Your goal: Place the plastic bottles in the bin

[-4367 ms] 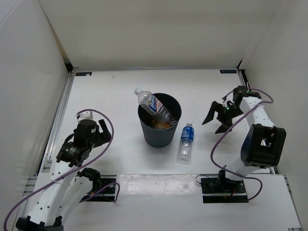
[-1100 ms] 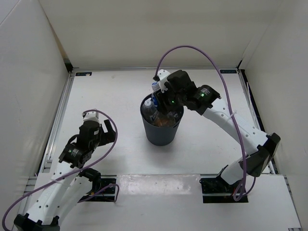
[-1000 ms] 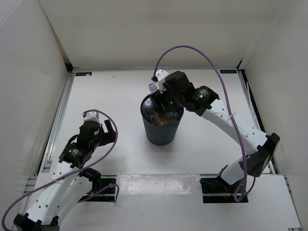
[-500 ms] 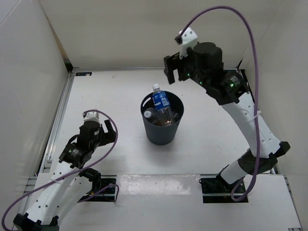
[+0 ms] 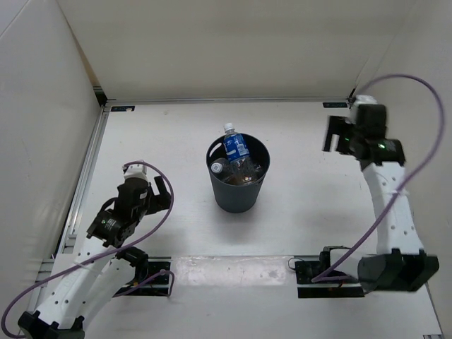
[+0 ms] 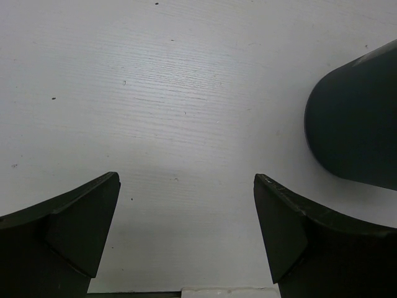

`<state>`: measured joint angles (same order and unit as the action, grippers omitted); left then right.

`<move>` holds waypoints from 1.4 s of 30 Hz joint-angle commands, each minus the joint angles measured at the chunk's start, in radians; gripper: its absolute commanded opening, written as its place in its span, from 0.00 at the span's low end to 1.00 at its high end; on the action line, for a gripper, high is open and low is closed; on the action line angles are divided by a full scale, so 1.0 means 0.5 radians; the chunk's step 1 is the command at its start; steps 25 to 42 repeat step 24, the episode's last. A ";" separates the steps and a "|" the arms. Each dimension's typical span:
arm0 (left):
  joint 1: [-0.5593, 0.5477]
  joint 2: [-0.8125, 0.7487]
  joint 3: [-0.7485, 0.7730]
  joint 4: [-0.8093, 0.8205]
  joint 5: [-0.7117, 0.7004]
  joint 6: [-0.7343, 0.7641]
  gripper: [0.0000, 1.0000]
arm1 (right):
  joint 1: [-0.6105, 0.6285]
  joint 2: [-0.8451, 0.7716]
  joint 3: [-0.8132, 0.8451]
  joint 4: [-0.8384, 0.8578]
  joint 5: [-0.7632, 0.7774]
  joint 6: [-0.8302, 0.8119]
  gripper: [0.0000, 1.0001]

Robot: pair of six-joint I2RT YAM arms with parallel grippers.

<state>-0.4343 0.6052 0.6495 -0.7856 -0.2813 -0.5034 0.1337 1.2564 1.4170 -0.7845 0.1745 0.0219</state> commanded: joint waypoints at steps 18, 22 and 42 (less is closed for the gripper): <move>-0.030 -0.035 0.008 -0.012 -0.152 -0.009 0.99 | -0.783 -0.761 -0.742 -0.250 -0.490 0.407 0.90; -0.030 -0.087 -0.007 -0.024 -0.183 -0.021 0.99 | -0.789 -0.743 -0.748 -0.244 -0.505 0.410 0.90; -0.033 -0.097 -0.013 -0.024 -0.198 -0.030 0.99 | -0.798 -0.736 -0.745 -0.250 -0.499 0.404 0.90</move>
